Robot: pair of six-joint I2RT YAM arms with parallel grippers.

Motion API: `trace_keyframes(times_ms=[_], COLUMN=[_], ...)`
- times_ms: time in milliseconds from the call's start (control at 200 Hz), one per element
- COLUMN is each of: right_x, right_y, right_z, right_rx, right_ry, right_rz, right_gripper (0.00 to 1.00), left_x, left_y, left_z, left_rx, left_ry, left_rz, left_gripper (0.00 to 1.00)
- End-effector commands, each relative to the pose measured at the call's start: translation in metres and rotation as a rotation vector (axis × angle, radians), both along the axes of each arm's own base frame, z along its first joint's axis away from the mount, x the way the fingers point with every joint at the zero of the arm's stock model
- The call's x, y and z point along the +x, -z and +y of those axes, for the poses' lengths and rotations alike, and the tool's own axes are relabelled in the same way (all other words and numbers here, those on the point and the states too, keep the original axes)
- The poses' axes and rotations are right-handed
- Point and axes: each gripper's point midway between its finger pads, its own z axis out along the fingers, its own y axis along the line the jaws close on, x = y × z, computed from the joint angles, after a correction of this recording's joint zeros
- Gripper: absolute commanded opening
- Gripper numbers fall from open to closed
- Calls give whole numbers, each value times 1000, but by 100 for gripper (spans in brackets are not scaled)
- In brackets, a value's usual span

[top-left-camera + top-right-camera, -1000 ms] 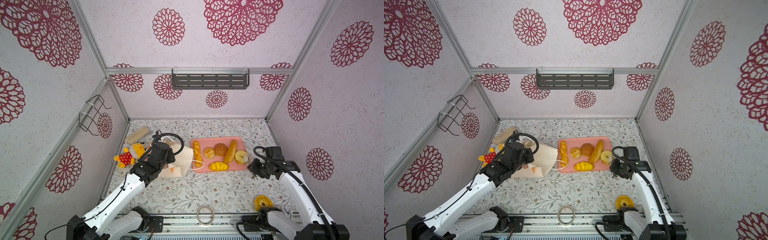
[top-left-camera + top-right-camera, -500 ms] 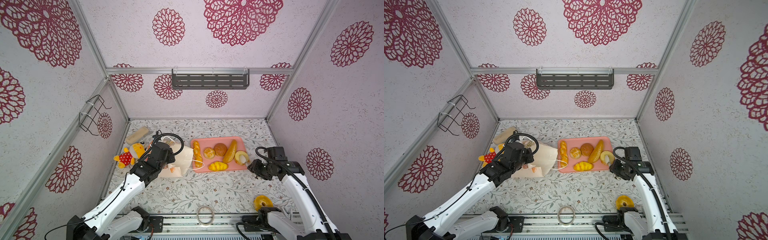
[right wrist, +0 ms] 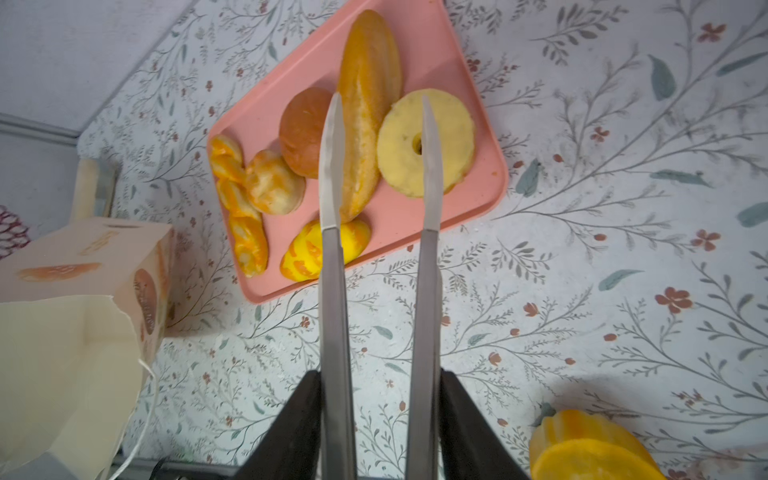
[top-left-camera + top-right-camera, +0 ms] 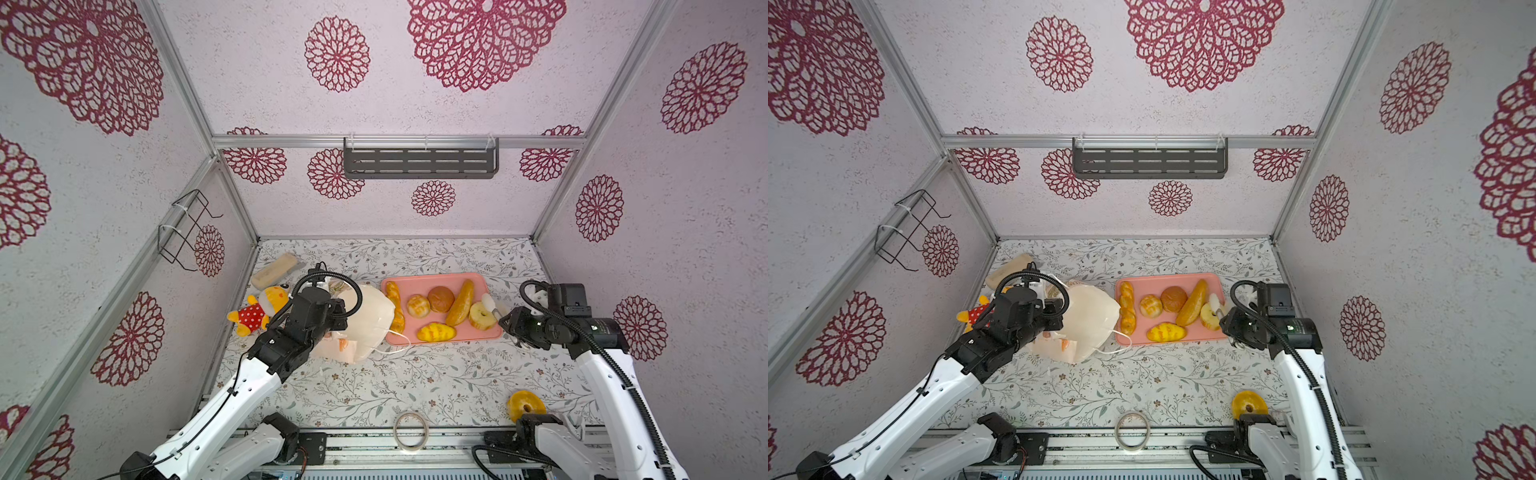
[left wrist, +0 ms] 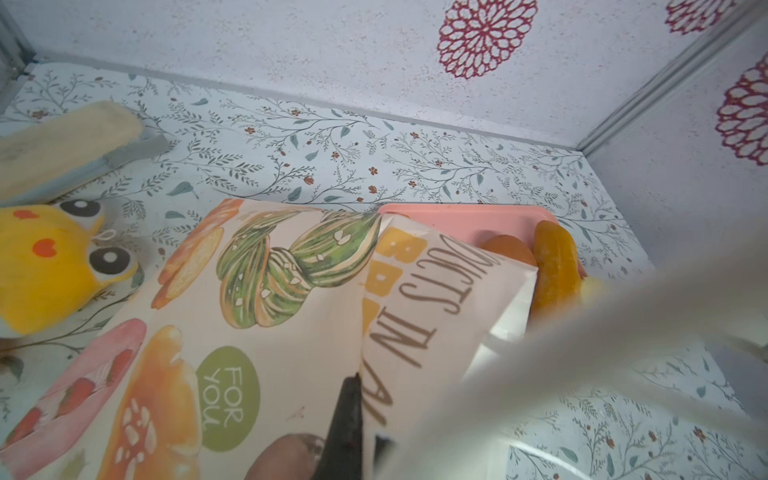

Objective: Take the fake bread out of the paper bag
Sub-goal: 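Lift the paper bag upright with the left gripper while right tongs hover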

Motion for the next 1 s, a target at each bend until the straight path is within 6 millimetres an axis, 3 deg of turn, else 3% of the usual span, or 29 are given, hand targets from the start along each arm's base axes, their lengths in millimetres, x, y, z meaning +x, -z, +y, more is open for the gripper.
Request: trace_keyframes(times_ms=[0, 200, 335, 485, 781, 996], right_x=[1, -7, -19, -30, -38, -35], right_y=[-35, -67, -77, -69, -30, -22], right_z=[29, 66, 88, 93, 91, 84], right_rx=[100, 192, 248, 256, 264, 225], right_ry=[-146, -296, -375, -404, -380, -350], right_rz=[-92, -175, -213, -215, -157, -156], right_gripper=[42, 41, 41, 41, 41, 41], left_x=[-10, -13, -12, -11, -20, -15], left_y=[-3, -2, -7, -16, -30, -40], left_z=[-10, -11, -18, -17, -14, -2], left_rx=[103, 291, 411, 523, 556, 525], left_ry=[168, 304, 430, 502, 519, 402], left_rz=[-25, -34, -112, -186, -339, -388], left_gripper=[0, 0, 0, 0, 0, 0])
